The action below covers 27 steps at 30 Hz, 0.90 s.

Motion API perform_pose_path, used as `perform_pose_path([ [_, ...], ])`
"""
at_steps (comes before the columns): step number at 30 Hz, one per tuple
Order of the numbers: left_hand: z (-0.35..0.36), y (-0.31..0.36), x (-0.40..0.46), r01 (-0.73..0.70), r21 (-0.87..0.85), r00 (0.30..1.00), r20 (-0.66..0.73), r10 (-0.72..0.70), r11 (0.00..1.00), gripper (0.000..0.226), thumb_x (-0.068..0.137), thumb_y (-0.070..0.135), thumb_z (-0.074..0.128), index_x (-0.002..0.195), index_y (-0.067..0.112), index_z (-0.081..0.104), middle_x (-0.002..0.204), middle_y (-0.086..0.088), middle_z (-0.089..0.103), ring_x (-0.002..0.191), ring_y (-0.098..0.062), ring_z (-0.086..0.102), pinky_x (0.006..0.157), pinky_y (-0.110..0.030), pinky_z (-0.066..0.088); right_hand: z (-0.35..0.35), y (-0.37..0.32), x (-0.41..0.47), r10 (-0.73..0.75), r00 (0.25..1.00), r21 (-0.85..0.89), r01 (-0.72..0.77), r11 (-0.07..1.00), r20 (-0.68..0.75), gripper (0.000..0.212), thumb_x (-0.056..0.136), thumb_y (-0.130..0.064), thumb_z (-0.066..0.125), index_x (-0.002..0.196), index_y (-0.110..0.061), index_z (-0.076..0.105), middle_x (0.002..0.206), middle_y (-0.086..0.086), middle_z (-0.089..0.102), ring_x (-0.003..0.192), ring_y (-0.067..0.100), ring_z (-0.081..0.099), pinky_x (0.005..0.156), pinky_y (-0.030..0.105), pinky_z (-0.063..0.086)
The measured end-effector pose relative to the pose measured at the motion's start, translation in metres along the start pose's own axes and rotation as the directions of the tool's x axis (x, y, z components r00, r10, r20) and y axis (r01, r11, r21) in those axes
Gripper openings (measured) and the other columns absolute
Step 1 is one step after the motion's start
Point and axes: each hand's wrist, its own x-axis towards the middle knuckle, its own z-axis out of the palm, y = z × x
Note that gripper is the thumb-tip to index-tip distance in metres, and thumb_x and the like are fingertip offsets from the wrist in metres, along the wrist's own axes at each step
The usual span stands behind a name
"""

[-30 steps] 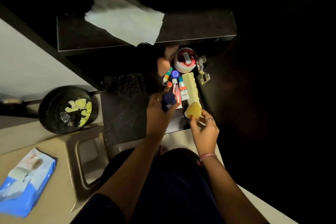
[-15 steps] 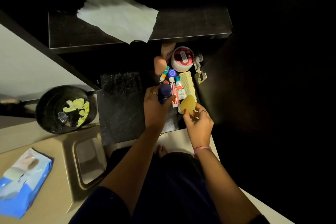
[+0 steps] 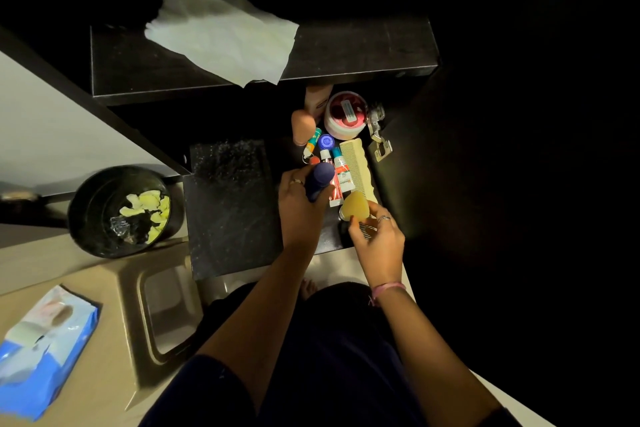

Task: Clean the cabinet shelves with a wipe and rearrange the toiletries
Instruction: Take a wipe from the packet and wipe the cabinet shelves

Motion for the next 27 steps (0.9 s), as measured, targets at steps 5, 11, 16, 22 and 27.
perform_pose_path([
  [5, -0.001, 0.000, -0.002, 0.016, 0.012, 1.000, -0.003, -0.016, 1.000, 0.038, 0.079, 0.013, 0.071, 0.114, 0.007, 0.060, 0.119, -0.010, 0.056, 0.106, -0.019, 0.056, 0.087, -0.010, 0.036, -0.001, 0.002, -0.001, -0.016, 0.999, 0.023, 0.015, 1.000, 0.037, 0.035, 0.082, -0.021, 0.066, 0.116, -0.021, 0.059, 0.113, 0.001, 0.062, 0.090, 0.009, 0.058, 0.082, 0.017, 0.045],
  [11, -0.002, -0.001, -0.004, 0.057, -0.001, 0.998, 0.011, -0.057, 0.998, 0.043, 0.078, 0.014, 0.072, 0.118, 0.007, 0.058, 0.122, -0.011, 0.055, 0.109, -0.019, 0.057, 0.093, -0.022, 0.044, -0.005, 0.003, -0.003, -0.018, 0.997, 0.008, 0.017, 1.000, 0.078, 0.041, 0.081, -0.020, 0.069, 0.120, -0.019, 0.056, 0.119, 0.002, 0.059, 0.098, 0.012, 0.059, 0.086, 0.022, 0.046],
  [16, -0.005, -0.002, -0.008, 0.061, -0.030, 0.998, 0.026, -0.061, 0.998, 0.042, 0.079, 0.014, 0.071, 0.118, 0.009, 0.057, 0.122, -0.009, 0.056, 0.110, -0.019, 0.057, 0.097, -0.030, 0.048, -0.016, 0.000, -0.005, 0.006, 0.995, 0.001, -0.006, 1.000, 0.097, 0.043, 0.082, -0.020, 0.068, 0.123, -0.020, 0.053, 0.124, 0.001, 0.056, 0.103, 0.015, 0.061, 0.091, 0.035, 0.053],
  [22, -0.020, -0.005, -0.023, 0.087, -0.066, 0.996, -0.002, -0.088, 0.994, 0.044, 0.075, 0.013, 0.075, 0.116, 0.010, 0.059, 0.114, 0.000, 0.053, 0.108, -0.019, 0.057, 0.095, -0.030, 0.046, -0.046, -0.021, -0.007, -0.135, 0.990, -0.019, 0.135, 0.991, 0.031, 0.039, 0.085, -0.020, 0.064, 0.123, -0.021, 0.054, 0.118, -0.001, 0.058, 0.099, 0.013, 0.061, 0.085, 0.038, 0.055],
  [27, -0.041, -0.014, -0.042, 0.131, -0.085, 0.990, -0.034, -0.135, 0.988, 0.045, 0.074, 0.013, 0.076, 0.116, 0.014, 0.058, 0.116, -0.006, 0.054, 0.107, -0.022, 0.057, 0.096, -0.037, 0.047, -0.067, -0.089, 0.010, -0.340, 0.933, 0.132, 0.353, 0.926, -0.115, 0.023, 0.088, -0.018, 0.060, 0.110, -0.020, 0.063, 0.102, -0.004, 0.064, 0.089, 0.003, 0.062, 0.081, 0.020, 0.053],
])
